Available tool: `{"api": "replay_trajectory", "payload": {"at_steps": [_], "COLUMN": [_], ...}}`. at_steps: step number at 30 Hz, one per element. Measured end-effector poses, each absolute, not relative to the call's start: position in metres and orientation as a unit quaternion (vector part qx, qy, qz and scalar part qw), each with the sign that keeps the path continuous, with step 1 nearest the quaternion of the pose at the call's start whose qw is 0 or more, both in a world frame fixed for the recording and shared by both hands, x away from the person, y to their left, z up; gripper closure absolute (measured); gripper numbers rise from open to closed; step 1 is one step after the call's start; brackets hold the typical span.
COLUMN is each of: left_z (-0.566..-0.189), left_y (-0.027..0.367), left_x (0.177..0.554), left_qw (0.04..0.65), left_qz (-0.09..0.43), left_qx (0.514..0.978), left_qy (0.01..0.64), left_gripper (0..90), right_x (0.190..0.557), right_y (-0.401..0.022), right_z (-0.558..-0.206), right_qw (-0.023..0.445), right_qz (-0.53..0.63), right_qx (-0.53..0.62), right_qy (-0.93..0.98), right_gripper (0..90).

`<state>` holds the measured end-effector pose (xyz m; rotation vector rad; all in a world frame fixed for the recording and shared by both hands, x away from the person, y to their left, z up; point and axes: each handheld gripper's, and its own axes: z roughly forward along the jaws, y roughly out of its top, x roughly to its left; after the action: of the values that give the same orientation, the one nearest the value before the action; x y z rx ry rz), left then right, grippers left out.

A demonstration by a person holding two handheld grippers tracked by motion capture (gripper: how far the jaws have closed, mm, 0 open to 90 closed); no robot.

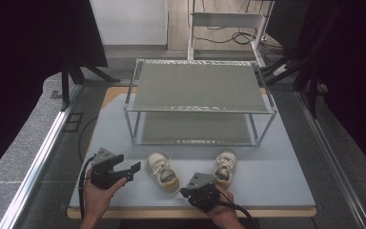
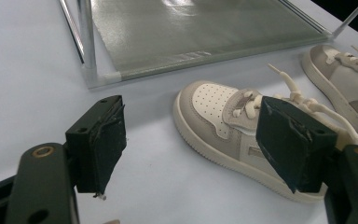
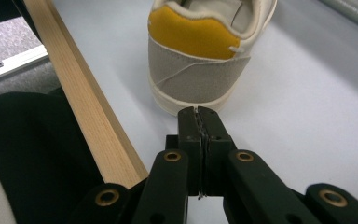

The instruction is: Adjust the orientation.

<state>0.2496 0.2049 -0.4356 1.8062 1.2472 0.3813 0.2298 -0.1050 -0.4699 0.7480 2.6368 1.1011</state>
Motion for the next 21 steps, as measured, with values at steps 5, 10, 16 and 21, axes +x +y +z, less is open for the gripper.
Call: {"api": "replay_trajectory", "payload": {"at_steps": [5,10,16,21], "left_z": [-0.438,-0.438,-0.436,-0.438], "left_y": [0.206,0.206,0.205,0.204], "left_x": [0.253,0.254,0.253,0.252], "left_qw": [0.437,0.437,0.437,0.434], "left_qz": [0.151,0.151,0.152,0.151], "left_qx": [0.731,0.73,0.731,0.733], "left_qy": [0.503,0.503,0.501,0.502], "left_gripper": [24.1,24.1,24.1,24.0], "right_x": [0.23,0.233,0.241,0.242], "right_y": [-0.099,-0.102,-0.097,-0.093], "right_z": [-0.476,-0.474,-0.474,-0.475], "right_qw": [0.092,0.108,0.119,0.117], "right_qz": [0.36,0.358,0.352,0.35], "right_qx": [0.249,0.257,0.26,0.258], "right_qy": [0.894,0.891,0.891,0.893], "right_gripper": [88.5,88.5,88.3,88.3]}}
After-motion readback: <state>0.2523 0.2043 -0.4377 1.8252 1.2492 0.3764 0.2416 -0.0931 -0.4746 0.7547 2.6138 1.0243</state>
